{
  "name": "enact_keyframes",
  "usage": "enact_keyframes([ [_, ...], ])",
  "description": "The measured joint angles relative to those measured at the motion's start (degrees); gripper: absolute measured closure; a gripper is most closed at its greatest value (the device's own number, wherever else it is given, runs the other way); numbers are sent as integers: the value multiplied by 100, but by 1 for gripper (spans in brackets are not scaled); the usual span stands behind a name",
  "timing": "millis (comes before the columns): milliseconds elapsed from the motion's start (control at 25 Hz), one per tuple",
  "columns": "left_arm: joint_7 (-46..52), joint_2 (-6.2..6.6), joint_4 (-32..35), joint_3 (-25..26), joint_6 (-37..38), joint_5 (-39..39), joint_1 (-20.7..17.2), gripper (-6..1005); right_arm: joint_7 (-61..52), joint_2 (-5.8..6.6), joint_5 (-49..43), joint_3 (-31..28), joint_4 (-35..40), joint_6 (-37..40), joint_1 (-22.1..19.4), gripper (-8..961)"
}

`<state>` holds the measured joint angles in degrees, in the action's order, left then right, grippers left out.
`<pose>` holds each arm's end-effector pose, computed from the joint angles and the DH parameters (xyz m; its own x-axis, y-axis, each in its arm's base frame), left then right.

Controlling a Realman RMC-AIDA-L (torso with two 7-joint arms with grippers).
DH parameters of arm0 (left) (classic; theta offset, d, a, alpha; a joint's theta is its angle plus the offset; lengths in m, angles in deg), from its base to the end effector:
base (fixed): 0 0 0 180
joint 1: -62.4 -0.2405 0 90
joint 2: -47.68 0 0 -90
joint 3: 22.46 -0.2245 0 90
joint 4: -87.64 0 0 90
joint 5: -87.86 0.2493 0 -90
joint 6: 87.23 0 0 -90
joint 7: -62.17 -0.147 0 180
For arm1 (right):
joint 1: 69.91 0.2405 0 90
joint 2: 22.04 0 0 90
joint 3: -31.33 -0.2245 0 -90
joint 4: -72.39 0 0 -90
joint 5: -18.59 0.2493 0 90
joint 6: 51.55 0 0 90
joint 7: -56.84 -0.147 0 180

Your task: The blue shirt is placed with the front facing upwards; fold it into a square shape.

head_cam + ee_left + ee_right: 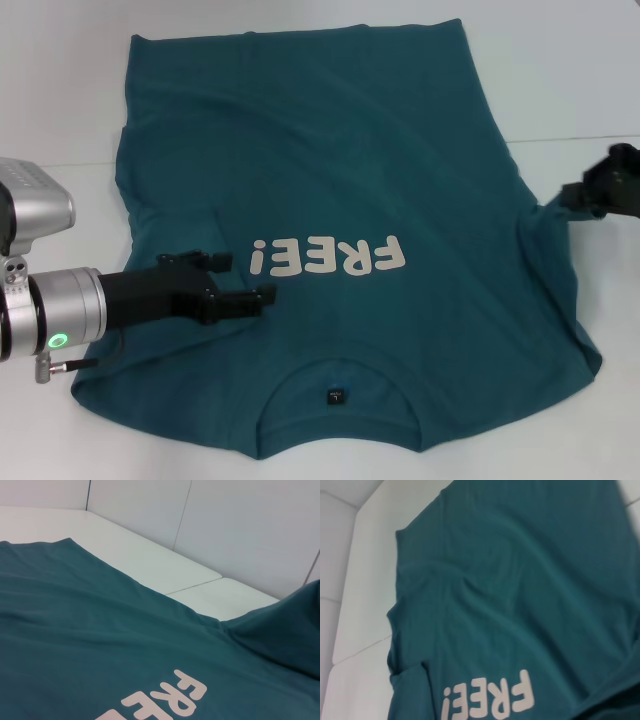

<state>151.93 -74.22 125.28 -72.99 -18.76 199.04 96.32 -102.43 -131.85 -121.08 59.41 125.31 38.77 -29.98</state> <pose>-0.2380 0.3936 -0.0257 0.7664 0.4467 0.4616 0.5936 -0.7672 -0.2430 0.2595 0.4069 0.1497 -0.0249 -0.8765 -0.4808 -0.9994 0.0336 -0.0095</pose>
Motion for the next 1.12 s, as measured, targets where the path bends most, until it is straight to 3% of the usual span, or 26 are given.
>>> enact_keyframes([
  [200,-31,0,-2,0,-2,0,0,95,-137,-56,-15,451,-153,-258,251,883],
  [440,-40,0,-3,-1,-8,0,-39,95,-138,-61,-26,1115,-1122,-918,626,862],
  [560,-53,0,-2,0,-9,0,-79,95,-43,-143,-27,1393,-1495,-1326,759,852],
  [720,-55,0,-2,0,-9,0,-122,95,54,-251,-18,1536,-1527,-1566,780,839],
  [880,-56,0,-2,5,-10,0,-146,94,67,-189,2,1458,-1346,-1634,609,825],
  [920,-56,-1,-2,5,-9,0,-147,94,2,-82,-2,1438,-1305,-1789,444,749],
  [960,-56,0,-2,8,-9,0,-151,94,2,-82,-2,1438,-1305,-1789,444,672],
  [1120,-56,-2,-2,9,-28,0,-159,94,-59,123,-48,1397,-1353,-2108,225,442],
])
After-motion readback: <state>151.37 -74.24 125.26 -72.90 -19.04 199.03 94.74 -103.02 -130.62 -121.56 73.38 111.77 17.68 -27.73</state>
